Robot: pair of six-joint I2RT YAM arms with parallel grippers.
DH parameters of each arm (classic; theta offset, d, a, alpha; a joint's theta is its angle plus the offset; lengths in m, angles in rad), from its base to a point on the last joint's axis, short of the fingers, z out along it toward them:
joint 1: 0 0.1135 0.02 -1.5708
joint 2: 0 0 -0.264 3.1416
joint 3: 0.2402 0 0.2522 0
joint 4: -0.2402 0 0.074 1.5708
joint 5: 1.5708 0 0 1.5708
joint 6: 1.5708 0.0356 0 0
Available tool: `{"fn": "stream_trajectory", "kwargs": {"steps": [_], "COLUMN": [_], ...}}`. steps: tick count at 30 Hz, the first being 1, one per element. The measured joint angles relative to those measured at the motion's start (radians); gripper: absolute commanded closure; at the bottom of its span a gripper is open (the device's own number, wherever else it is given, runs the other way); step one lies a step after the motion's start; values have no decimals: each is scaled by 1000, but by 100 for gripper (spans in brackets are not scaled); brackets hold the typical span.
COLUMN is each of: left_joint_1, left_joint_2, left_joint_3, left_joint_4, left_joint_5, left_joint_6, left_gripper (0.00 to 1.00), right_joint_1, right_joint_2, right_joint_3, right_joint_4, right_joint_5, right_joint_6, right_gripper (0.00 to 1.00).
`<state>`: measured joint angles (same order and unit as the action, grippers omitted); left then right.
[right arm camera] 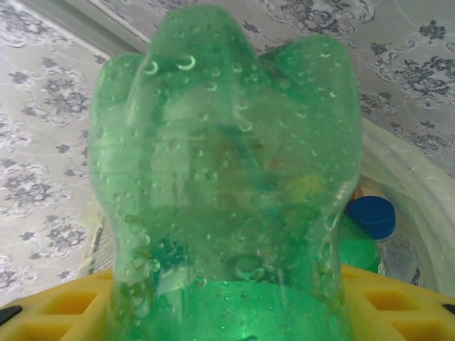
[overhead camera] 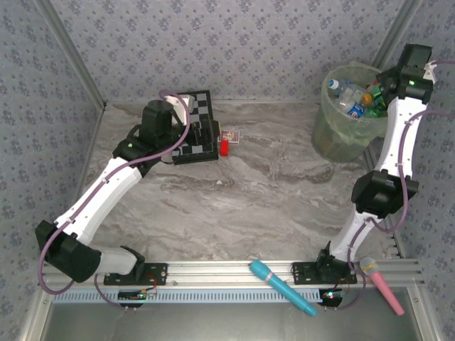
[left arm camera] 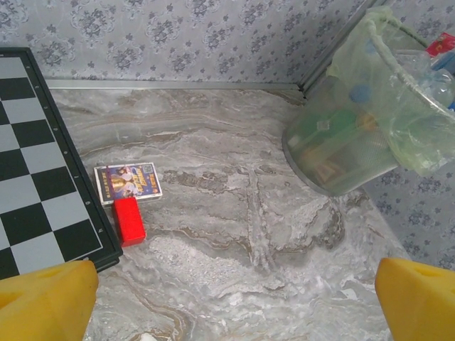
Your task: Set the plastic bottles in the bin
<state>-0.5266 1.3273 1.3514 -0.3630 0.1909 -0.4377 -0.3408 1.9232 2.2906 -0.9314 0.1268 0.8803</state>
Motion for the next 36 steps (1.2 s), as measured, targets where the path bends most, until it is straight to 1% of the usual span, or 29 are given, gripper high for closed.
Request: {"fn": "stream_trajectory", "kwargs": {"steps": [1, 3, 5, 7, 8, 9, 10, 17, 23, 27, 36], "left_joint_1": [3, 10, 16, 22, 24, 27, 30, 39, 43, 49, 49], "left_joint_2": [1, 1, 1, 1, 1, 1, 2, 18, 18, 18, 18], "left_joint_3": [0, 0, 0, 0, -2, -3, -5, -13, -23, -33, -44], "left_joint_4": [0, 0, 0, 0, 2, 2, 4, 17, 25, 27, 28], "left_joint_5": [0, 0, 0, 0, 0, 0, 1, 5, 8, 17, 26], "left_joint_6": [0, 0, 0, 0, 0, 0, -1, -8, -11, -19, -24], "left_gripper": [0, 0, 0, 0, 0, 0, 0, 0, 0, 0, 0], "right_joint_1": [0, 0, 0, 0, 1, 4, 6, 30, 33, 15, 10], "right_joint_2": [8, 18, 25, 27, 27, 27, 27, 13, -18, -27, 8], "right_joint_3": [5, 6, 13, 22, 28, 36, 41, 46, 56, 60, 59], "right_joint_4": [-8, -19, -32, -42, -46, -49, -50, -73, -87, -85, -64], "right_joint_5": [5, 11, 19, 25, 28, 32, 35, 60, 63, 0, -113], "right_joint_6": [3, 11, 16, 18, 20, 23, 26, -3, -100, -142, -169], "right_gripper": [35, 24, 21, 15, 11, 3, 0, 0, 0, 2, 0]}}
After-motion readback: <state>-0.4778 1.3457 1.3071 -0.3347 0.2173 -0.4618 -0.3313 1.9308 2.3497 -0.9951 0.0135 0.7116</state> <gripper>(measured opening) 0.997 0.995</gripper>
